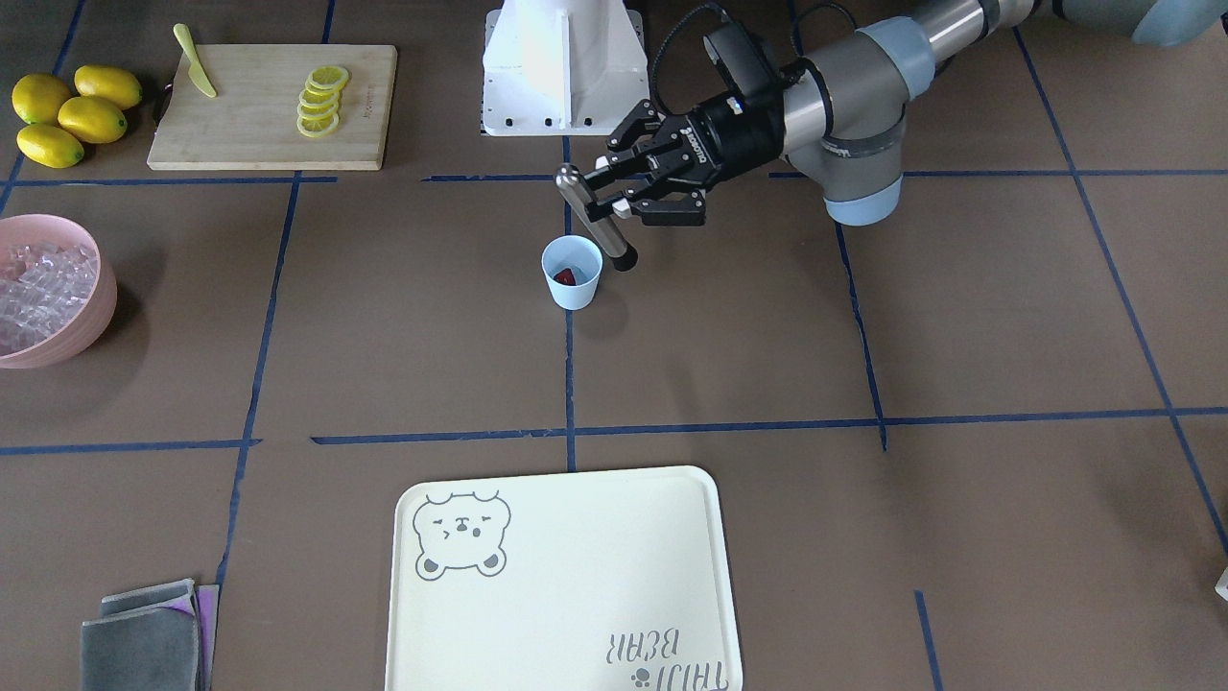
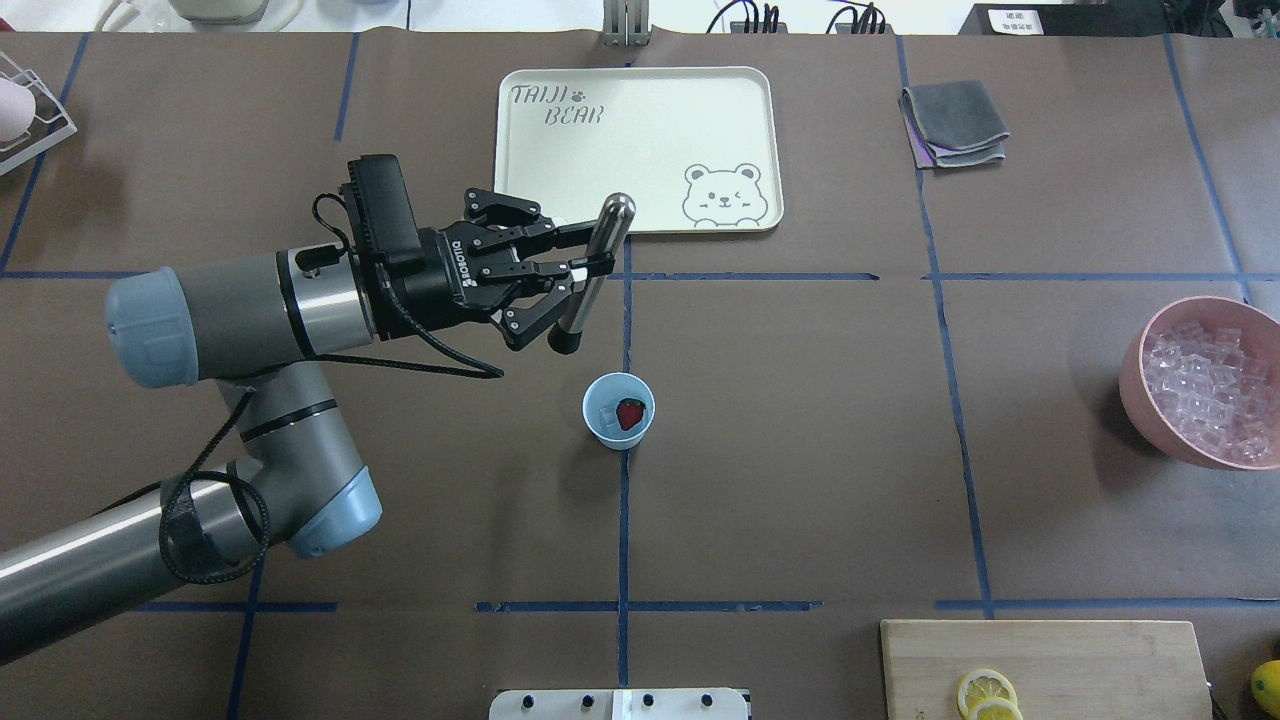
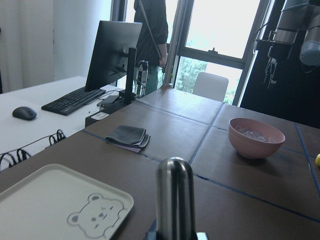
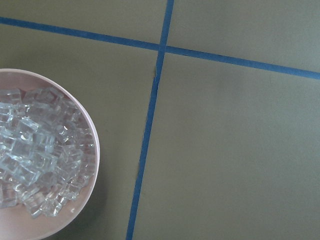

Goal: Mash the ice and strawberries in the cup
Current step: 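Carry the pestle over the light-blue cup with the left gripper, then lower the pestle into the cup and press down on the contents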

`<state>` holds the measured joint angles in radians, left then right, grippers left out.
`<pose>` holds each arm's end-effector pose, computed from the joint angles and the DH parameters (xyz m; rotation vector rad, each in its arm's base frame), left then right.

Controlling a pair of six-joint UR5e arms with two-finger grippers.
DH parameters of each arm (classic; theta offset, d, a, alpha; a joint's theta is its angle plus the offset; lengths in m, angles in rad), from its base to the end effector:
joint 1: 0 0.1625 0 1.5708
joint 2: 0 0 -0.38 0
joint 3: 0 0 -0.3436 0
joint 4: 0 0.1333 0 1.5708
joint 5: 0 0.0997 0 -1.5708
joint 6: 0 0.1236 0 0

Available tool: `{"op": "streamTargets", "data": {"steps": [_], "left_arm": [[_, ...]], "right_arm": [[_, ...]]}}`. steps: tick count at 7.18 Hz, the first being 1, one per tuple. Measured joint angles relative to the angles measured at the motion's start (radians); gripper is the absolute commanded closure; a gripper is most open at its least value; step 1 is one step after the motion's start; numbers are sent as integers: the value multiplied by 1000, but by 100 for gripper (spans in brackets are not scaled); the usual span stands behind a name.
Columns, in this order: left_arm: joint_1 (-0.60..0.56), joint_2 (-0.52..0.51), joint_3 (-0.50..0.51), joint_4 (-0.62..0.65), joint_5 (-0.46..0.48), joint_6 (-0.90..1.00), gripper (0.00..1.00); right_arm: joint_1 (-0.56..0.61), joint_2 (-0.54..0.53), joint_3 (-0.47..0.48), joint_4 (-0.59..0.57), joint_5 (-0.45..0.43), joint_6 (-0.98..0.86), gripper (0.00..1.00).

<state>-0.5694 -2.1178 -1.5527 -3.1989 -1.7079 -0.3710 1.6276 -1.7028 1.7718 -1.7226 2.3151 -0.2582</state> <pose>0.3930 -0.3898 0.1629 1.6462 1.4526 0.5080 0.0713 -0.3812 0.6144 0.0387 -0.7479 -0.1611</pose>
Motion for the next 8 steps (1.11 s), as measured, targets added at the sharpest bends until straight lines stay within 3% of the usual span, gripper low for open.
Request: {"op": "streamTargets", "data": {"steps": [5, 8], "left_arm": [[67, -66, 227, -307, 69, 92, 100], [130, -65, 266, -362, 132, 96, 100]], "right_arm": [[0, 1, 1, 0, 1, 0, 0], [0, 0, 1, 0, 1, 0, 0]]}}
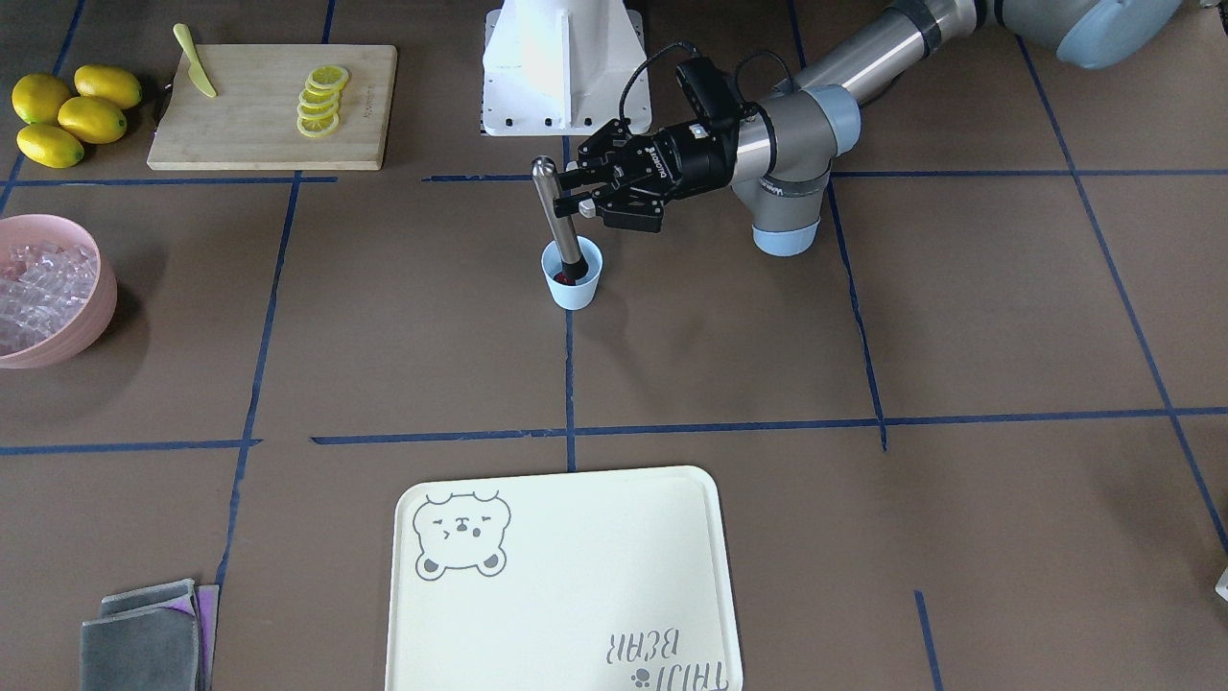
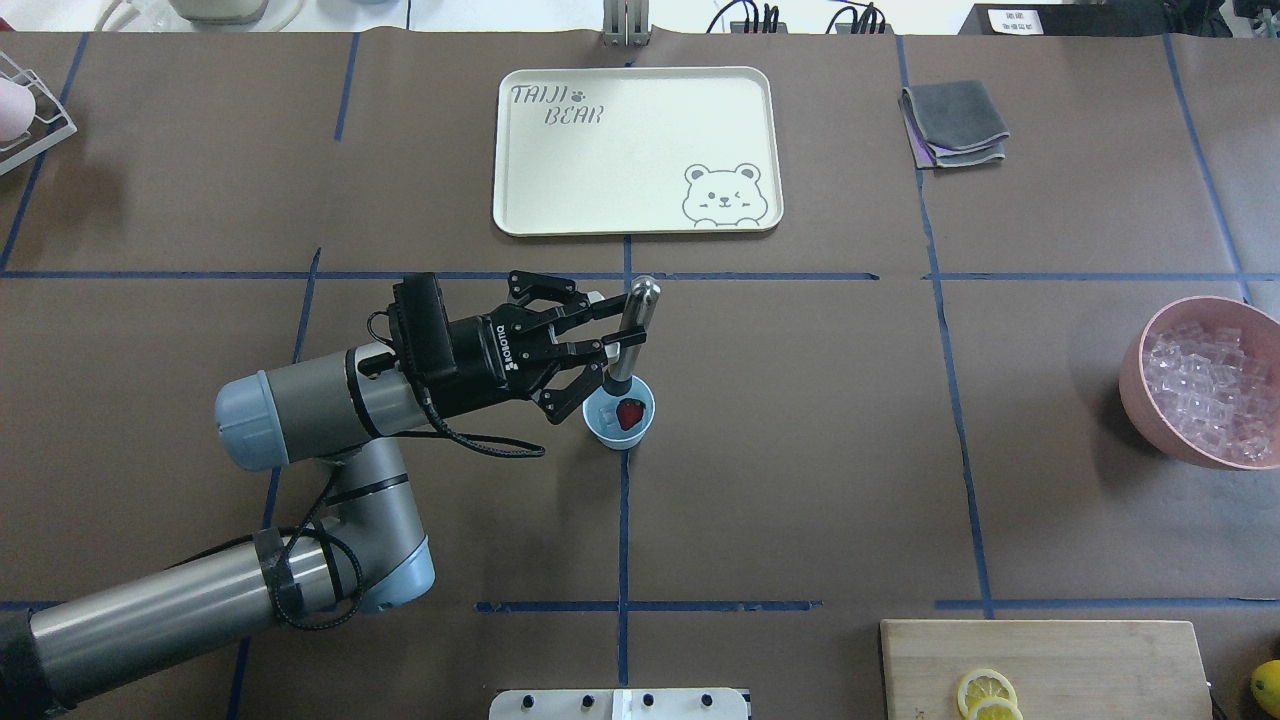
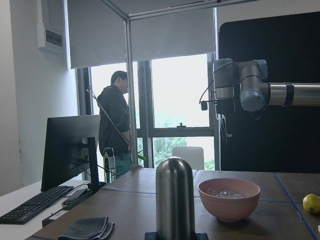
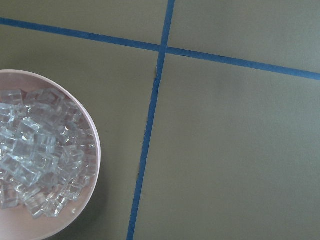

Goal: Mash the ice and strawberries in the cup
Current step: 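Lower the pestle into the cup and press down on the contents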

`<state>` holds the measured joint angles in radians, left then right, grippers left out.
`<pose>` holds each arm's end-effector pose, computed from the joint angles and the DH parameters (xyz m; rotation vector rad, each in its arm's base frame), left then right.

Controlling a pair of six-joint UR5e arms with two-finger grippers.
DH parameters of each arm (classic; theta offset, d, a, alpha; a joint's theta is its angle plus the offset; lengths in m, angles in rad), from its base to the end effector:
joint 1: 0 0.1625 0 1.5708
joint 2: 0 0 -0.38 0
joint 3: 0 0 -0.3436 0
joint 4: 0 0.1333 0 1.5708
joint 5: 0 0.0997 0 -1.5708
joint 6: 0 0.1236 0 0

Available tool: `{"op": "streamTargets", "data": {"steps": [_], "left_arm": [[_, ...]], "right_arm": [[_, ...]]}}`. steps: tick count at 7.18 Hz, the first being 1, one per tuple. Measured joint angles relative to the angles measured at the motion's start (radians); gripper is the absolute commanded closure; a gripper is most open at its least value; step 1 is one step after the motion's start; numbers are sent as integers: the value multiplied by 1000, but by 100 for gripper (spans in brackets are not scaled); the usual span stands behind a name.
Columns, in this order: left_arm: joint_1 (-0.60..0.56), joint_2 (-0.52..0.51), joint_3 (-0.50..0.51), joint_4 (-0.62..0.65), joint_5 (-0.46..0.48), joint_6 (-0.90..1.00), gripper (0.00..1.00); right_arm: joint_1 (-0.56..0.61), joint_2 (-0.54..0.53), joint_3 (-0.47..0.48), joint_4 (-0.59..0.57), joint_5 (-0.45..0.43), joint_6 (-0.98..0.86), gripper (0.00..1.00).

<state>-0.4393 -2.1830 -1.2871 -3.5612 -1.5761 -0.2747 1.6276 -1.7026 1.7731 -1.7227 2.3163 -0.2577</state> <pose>0.4562 -0.3609 0.2055 1.7984 1.5279 0.4333 0.0712 -0.3814 0.6136 0.0401 -0.7489 -0.1611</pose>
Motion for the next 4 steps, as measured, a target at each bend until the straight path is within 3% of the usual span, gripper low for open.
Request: {"op": "streamTargets", "data": {"steps": [4], "left_arm": [[41, 9, 13, -7, 29, 12, 100]], "right_arm": [[0, 0, -4, 0, 0, -1, 0]]}}
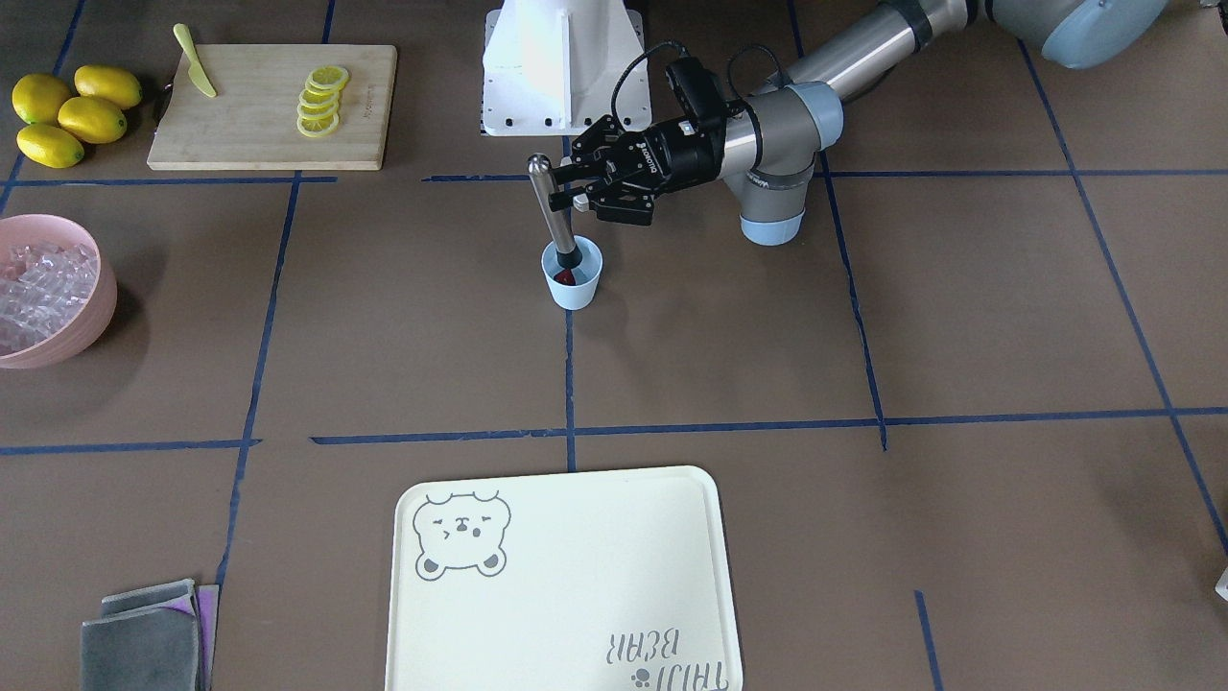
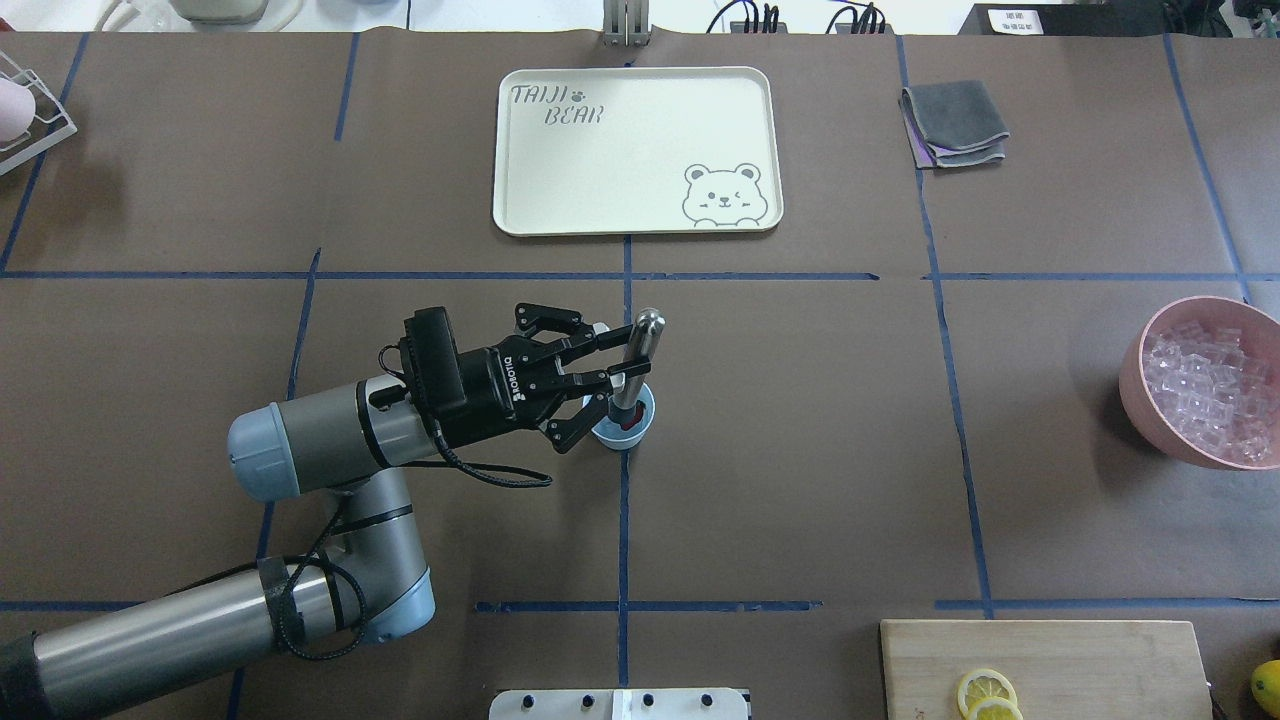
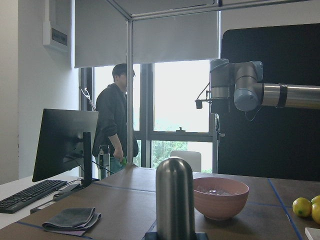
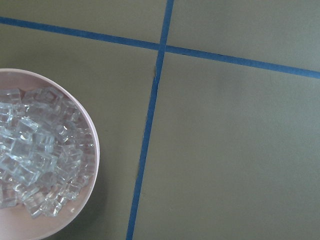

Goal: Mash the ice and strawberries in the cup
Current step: 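Lower the pestle into the cup and press down on the contents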

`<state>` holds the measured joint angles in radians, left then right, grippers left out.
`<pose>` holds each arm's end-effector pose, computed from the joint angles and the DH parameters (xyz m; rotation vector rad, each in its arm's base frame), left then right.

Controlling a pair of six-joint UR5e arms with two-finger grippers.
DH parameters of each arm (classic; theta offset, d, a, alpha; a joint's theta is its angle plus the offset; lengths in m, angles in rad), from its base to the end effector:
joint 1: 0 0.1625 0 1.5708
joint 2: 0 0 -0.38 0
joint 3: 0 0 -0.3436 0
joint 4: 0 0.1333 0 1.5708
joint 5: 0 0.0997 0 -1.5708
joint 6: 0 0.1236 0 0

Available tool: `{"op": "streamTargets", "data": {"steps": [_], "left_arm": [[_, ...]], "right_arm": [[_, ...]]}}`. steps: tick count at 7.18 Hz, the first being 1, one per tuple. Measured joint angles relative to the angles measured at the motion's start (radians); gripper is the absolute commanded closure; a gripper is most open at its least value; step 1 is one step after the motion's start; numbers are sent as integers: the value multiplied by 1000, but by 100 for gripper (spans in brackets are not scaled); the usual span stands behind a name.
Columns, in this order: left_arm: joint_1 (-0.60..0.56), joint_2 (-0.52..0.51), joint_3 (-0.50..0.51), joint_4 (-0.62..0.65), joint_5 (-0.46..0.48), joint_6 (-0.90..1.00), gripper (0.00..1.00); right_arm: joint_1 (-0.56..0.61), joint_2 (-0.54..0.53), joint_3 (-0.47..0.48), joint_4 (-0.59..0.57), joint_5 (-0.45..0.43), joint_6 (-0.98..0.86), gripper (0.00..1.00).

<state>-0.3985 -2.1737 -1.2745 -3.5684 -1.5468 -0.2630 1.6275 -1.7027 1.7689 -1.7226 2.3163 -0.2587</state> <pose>0.4707 -0.3460 0.2150 1.7740 1.5319 0.4328 0.0712 -0.3810 0.6155 0.0365 -0.7494 -0.1605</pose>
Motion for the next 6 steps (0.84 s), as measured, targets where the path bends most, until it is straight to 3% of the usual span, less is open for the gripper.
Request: {"op": "streamTargets", "data": {"steps": [6], "left_arm": [[31, -4, 41, -3, 30, 58, 100]], "right_arm": [[0, 0, -6, 0, 0, -1, 0]]}}
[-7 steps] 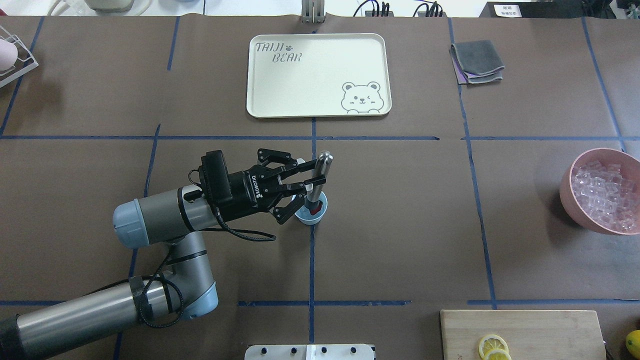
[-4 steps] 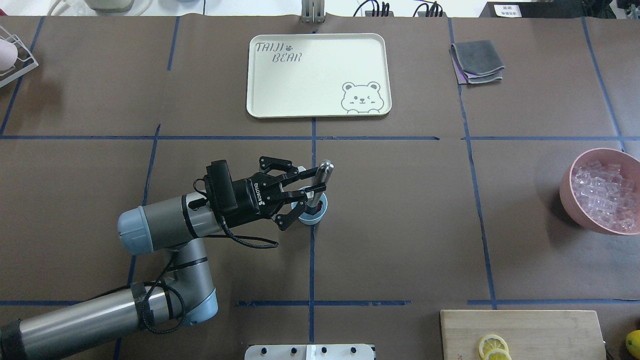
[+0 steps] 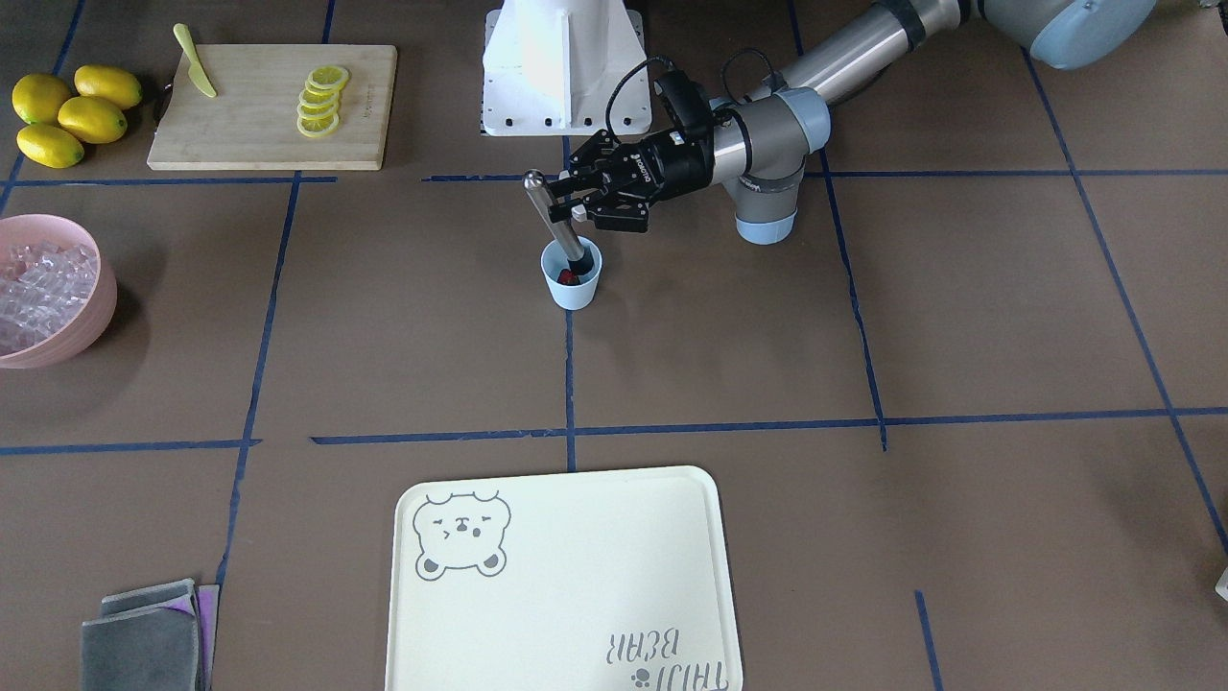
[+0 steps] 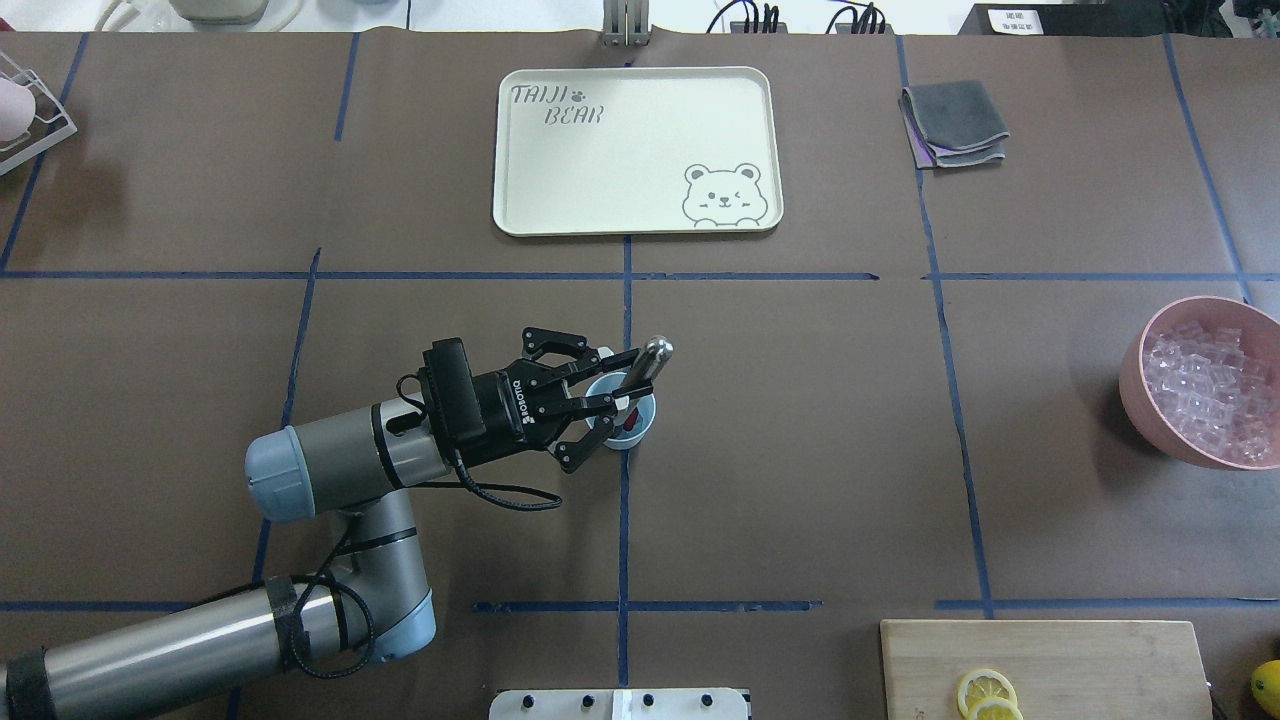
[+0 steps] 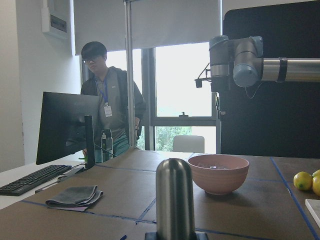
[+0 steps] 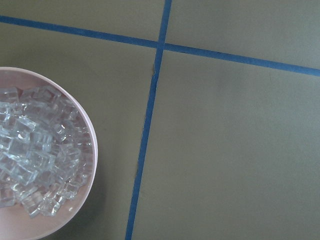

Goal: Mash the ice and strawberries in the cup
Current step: 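Lower the pestle into the cup and press down on the contents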

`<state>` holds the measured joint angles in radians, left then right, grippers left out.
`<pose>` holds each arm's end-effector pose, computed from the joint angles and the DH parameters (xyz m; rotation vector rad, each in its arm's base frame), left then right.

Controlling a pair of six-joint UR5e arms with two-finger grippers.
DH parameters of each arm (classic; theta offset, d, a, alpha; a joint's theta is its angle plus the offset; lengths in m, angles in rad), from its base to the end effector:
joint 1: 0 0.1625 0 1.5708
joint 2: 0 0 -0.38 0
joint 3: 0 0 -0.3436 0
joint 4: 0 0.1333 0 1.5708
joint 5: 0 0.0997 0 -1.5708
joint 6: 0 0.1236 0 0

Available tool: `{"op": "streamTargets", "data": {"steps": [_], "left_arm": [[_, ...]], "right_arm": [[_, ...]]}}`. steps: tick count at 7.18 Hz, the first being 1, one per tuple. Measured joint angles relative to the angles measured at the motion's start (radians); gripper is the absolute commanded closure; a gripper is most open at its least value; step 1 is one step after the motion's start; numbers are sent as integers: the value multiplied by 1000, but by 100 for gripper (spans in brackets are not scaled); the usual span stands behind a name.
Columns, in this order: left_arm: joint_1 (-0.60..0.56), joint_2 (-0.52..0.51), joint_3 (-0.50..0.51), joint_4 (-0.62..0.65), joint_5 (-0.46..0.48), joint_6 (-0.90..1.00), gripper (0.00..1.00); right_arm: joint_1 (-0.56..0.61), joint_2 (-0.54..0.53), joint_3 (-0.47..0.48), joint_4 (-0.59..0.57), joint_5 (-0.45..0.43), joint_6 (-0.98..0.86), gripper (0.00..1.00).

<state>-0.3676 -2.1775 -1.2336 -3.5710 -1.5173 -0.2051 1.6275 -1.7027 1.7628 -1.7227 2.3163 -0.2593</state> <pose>0.4893 -0.3384 0.2275 1.7804 1.4744 0.4610 0.0711 -0.3805 0.6181 0.0308 -0.7503 -0.1588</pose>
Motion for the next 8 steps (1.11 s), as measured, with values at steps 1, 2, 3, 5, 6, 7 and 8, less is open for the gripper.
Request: {"op": "streamTargets", "data": {"steps": [1, 2, 3, 5, 6, 7, 8], "left_arm": [[0, -3, -3, 0, 0, 4, 100], [-3, -6, -13, 2, 2, 4, 100], [-15, -7, -33, 5, 5, -3, 100], [-52, -7, -87, 48, 6, -77, 100], [-66, -4, -144, 130, 6, -142, 100], [-73, 1, -212, 248, 6, -216, 100], [-77, 5, -294, 411, 6, -307, 100]], "right_arm": [[0, 0, 0, 0, 0, 0, 0], [0, 0, 1, 0, 0, 0, 0], [0, 0, 2, 0, 0, 1, 0], [0, 0, 2, 0, 0, 0, 0], [0, 0, 2, 0, 0, 1, 0], [0, 0, 3, 0, 0, 1, 0], [0, 0, 3, 0, 0, 1, 0]]}}
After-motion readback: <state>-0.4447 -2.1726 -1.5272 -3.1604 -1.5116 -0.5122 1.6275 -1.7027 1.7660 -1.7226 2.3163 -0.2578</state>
